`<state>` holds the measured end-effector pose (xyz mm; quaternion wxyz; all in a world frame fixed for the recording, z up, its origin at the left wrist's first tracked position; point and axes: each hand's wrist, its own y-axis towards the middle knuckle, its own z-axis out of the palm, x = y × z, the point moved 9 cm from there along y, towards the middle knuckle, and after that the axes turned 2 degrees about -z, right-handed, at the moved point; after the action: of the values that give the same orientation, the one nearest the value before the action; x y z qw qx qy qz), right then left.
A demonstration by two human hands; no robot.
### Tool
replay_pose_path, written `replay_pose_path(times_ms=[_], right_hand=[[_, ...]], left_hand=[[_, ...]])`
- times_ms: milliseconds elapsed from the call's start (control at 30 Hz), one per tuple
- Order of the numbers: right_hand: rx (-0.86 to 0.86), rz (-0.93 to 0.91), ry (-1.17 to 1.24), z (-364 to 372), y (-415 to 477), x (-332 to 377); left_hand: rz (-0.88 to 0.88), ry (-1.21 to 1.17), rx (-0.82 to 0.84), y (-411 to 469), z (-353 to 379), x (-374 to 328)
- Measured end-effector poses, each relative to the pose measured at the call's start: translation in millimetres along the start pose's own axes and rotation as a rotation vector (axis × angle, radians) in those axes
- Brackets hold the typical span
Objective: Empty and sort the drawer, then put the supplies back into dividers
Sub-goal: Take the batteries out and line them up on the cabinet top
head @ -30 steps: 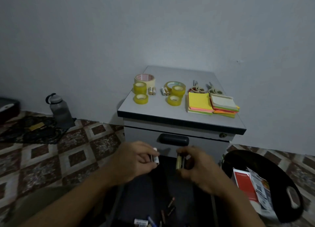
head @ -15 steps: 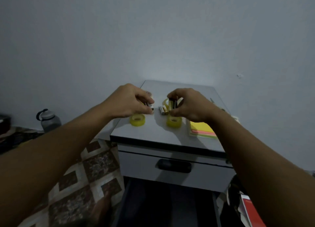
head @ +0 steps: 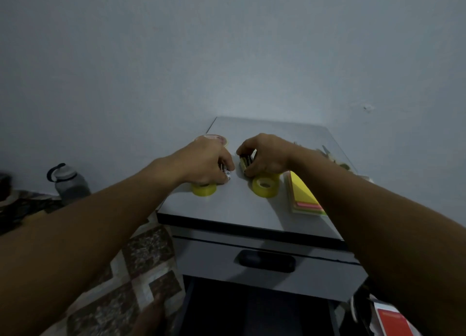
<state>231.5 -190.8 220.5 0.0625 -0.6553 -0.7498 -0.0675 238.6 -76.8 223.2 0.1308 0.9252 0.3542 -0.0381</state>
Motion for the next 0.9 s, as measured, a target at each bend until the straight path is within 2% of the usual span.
replay_pose_path(times_ms=[267, 467, 667, 900], right_hand=[[-0.015, -0.021, -0.011, 5.1, -0.6, -4.5], [-0.083, 0.002, 0.08, 0.2, -6.3, -12.9], [-0.212, 0.006, 0.188, -15.6, -19.0, -15.7], [-0.417, -0.049, 0.281, -51.2, -78.5, 6.1]], left_hand=[[-0.024, 0.019, 0.033, -3.2, 3.2, -1.8], [-0.077, -0.003, 0.019, -6.3, -0.3, -0.8], [-0.117, -0.097, -0.064, -13.2, -15.1, 0.7], [-0.053, -0.285, -0.261, -57.0, -55.0, -12.4]])
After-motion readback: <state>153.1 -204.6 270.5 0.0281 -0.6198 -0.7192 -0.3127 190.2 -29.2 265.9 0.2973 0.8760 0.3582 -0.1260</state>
